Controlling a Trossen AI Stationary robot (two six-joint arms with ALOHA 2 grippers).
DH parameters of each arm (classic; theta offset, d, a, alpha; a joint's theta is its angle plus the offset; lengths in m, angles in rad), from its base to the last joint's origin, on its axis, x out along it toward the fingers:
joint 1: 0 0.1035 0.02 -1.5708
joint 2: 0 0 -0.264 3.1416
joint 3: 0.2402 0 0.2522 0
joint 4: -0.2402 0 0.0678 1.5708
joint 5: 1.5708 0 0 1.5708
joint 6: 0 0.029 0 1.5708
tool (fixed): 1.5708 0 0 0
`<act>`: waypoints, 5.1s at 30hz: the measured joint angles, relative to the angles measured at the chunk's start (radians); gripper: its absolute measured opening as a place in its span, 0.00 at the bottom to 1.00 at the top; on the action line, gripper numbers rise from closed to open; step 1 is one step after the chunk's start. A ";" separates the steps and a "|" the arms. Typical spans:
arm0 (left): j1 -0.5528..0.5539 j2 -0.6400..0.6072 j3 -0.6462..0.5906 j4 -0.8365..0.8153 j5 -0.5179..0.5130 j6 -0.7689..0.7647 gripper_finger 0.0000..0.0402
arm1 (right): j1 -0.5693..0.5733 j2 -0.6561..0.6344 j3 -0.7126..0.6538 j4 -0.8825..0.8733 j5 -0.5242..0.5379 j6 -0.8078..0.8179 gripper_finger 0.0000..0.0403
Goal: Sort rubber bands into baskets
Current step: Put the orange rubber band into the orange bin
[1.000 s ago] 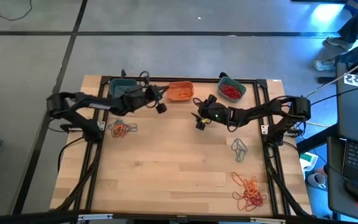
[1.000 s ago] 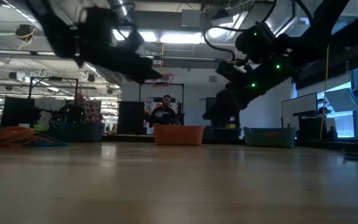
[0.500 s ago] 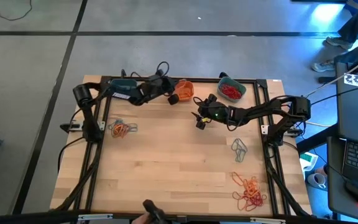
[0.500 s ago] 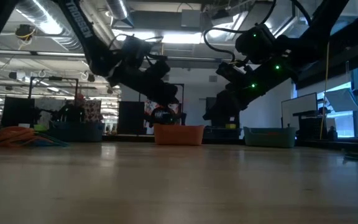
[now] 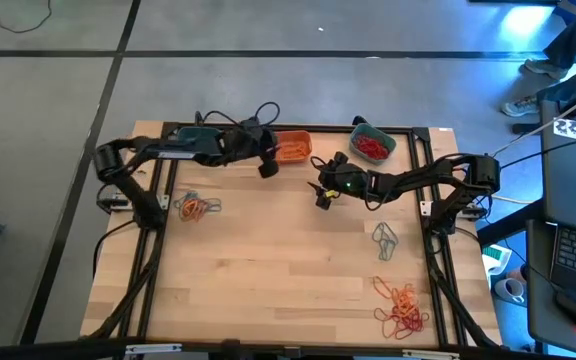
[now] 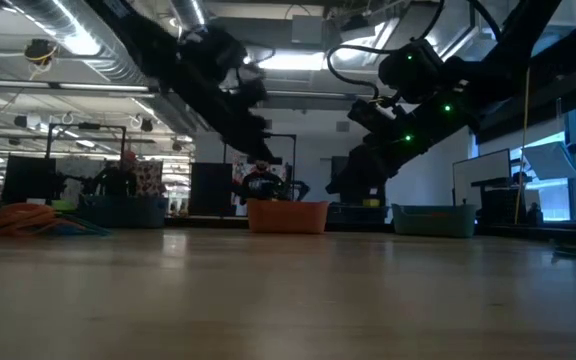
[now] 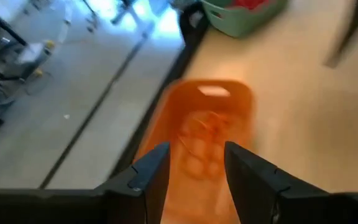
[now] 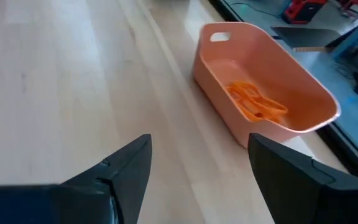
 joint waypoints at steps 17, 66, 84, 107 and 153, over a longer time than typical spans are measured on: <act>-0.294 -0.231 -0.005 -0.927 0.000 -0.459 0.37 | 0.002 0.000 0.000 -0.094 -0.193 0.092 0.66; -0.505 -0.229 -0.209 -1.084 -0.091 -0.833 0.02 | 0.126 0.000 0.000 -0.233 -0.219 0.184 0.66; -0.544 -0.229 -0.237 -0.344 -0.098 -0.439 0.03 | 0.303 0.000 0.000 -0.227 -0.121 0.226 0.66; -0.498 0.090 -0.407 0.583 -0.073 -0.312 0.03 | 0.301 0.000 0.001 -0.163 -0.104 0.193 0.66; -0.565 -0.011 -0.565 0.569 -0.064 -0.133 0.35 | 0.275 0.205 0.160 -0.239 0.127 0.132 0.02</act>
